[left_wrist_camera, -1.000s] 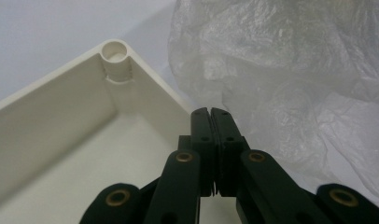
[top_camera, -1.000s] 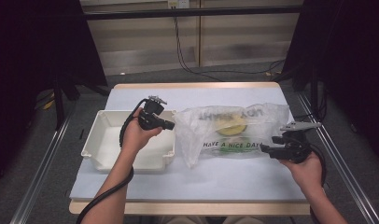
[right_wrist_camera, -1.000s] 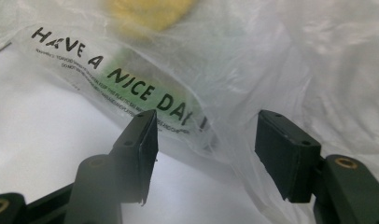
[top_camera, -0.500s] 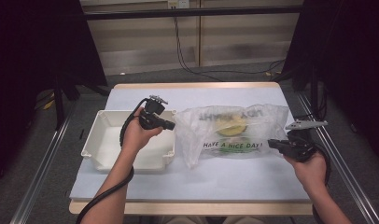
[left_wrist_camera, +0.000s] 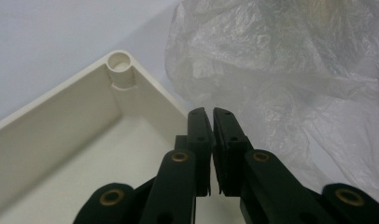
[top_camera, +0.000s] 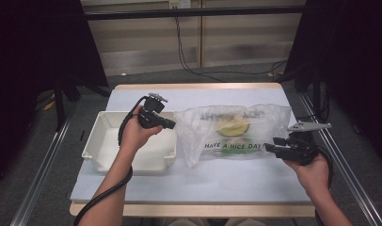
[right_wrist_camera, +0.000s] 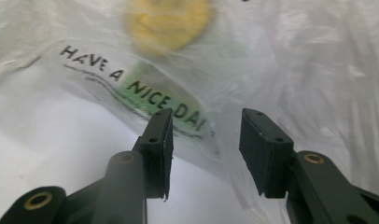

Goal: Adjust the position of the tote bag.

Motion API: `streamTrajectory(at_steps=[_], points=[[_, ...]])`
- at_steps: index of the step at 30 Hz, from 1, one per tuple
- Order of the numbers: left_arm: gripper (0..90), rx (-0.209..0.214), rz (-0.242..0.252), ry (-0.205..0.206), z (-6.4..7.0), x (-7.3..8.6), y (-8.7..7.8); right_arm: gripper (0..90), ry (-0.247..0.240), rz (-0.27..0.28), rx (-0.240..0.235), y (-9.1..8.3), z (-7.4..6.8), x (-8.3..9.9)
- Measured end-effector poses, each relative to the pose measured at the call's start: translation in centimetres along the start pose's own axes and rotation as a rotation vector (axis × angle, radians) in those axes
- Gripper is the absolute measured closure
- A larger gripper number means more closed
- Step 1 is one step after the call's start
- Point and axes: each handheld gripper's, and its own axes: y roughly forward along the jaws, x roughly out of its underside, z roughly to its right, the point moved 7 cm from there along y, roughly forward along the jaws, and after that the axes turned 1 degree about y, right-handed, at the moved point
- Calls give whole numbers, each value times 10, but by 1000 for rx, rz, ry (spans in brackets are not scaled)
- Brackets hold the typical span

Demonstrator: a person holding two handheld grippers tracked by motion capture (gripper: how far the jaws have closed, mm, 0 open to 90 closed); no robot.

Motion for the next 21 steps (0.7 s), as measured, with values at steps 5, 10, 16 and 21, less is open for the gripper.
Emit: streamTrajectory(at_steps=[5, 10, 16, 21], points=[[850, -3, 8, 3, 2, -4, -3, 573, -25, -20, -34, 9, -14, -2], [831, 2, 22, -7, 5, -6, -1, 641, -58, -33, -88, 23, -34, -6], [772, 5, 10, 9, 5, -5, -3, 826, -62, -41, -120, 31, -40, -9], [644, 6, 39, -3, 9, -11, -3, 897, -73, -54, -137, 38, -45, -11]])
